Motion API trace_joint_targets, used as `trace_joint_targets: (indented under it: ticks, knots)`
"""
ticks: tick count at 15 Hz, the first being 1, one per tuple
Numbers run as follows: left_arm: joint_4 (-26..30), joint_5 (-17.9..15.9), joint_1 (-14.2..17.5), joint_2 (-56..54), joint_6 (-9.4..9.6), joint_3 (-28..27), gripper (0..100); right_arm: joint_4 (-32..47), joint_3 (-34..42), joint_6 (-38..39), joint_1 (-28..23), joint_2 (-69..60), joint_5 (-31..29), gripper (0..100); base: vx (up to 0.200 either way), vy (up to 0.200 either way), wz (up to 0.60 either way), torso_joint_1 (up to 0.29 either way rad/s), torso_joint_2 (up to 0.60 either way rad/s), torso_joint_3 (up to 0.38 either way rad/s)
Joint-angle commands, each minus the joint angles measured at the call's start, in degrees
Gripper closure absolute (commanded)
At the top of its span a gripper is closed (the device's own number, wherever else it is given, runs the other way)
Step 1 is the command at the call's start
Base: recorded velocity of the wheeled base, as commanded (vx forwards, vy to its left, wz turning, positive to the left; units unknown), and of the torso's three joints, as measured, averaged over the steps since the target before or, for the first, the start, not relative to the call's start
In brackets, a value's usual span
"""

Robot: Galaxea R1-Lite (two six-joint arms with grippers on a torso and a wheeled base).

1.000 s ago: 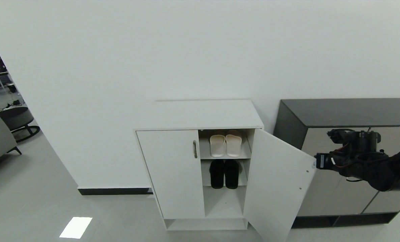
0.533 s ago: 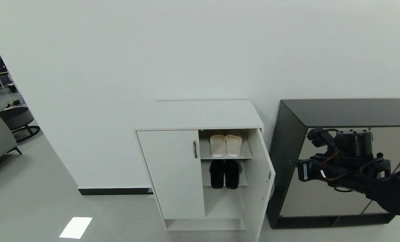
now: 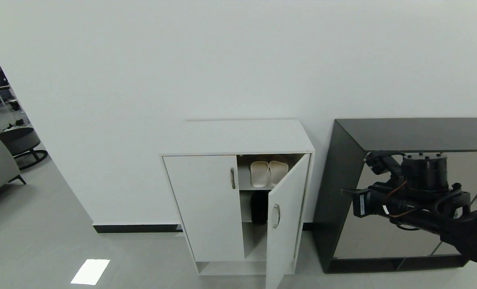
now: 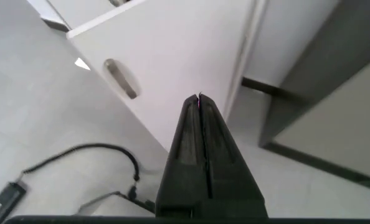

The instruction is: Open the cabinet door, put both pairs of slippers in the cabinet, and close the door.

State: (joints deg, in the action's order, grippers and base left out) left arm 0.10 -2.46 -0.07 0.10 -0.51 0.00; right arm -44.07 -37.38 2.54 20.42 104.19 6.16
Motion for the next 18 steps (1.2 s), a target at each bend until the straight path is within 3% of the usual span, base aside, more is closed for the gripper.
trace_joint_targets:
  ticks: [1, 5, 7, 10, 14, 18]
  knots:
    - [-0.01, 0.00, -0.01, -0.01, -0.02, 0.00, 100, -2.43, 0.64, 1.33, 2.08, 1.01, 0.08, 100, 0.000, 0.000, 0.00, 0.000, 0.00, 0.000]
    - [-0.01, 0.00, -0.01, -0.01, -0.02, 0.00, 100, -10.95, 2.04, 2.47, 4.89, 6.29, -1.76, 100, 0.000, 0.000, 0.00, 0.000, 0.00, 0.000]
    - [-0.01, 0.00, -0.01, -0.01, 0.07, 0.00, 100, -11.13, 2.31, 2.47, 5.51, 6.72, -1.94, 100, 0.000, 0.000, 0.00, 0.000, 0.00, 0.000]
    - [-0.01, -0.09, -0.01, -0.01, 0.25, 0.00, 100, -11.30, 1.43, 2.47, 6.91, 8.83, -6.86, 100, 0.200, 0.000, 0.00, -0.006, 0.00, -0.002]
    - [-0.01, 0.00, -0.01, -0.01, 0.25, 0.00, 100, -14.03, 1.69, 3.53, 10.52, 10.77, -7.04, 100, 0.200, 0.000, 0.00, 0.013, 0.01, 0.003]
    - [-0.01, 0.00, -0.01, -0.01, 0.34, 0.00, 100, -14.91, -2.09, 5.81, 13.33, 14.11, -6.95, 100, 0.000, 0.000, 0.00, 0.000, 0.00, 0.000]
